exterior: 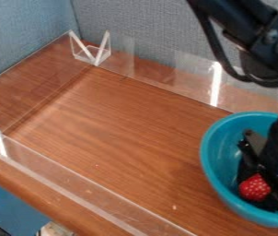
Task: Remove the strawberry from inside the blue bowl and put it on the table
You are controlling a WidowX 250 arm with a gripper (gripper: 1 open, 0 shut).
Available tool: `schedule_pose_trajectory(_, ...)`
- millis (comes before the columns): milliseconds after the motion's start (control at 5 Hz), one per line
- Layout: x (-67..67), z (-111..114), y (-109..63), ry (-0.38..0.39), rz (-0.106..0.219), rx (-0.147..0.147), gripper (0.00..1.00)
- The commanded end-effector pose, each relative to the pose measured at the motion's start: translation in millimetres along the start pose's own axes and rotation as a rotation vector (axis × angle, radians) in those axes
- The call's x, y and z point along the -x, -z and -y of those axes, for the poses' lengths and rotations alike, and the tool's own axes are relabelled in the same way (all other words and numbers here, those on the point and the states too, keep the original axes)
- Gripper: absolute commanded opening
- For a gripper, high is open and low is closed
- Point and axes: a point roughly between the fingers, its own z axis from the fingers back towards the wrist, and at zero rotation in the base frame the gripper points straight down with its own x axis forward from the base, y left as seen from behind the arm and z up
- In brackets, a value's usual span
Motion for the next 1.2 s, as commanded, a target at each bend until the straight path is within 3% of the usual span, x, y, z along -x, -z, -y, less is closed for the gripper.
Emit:
schedule_pose_trajectory(0,-3.0,-12,-29.0,-0.058,0.06,-0.019,0.0)
schedule_pose_trajectory(200,-0.7,-18,-37.3,-0.102,0.063,-0.026,0.0)
schedule_pose_trajectory(800,-12.2,-34,-32.2,-0.194,0.07,-0.053,0.0)
schedule_pose_trajectory(1000,-6.4,-39,-38.4,-0.17,0.078,-0.058,0.0)
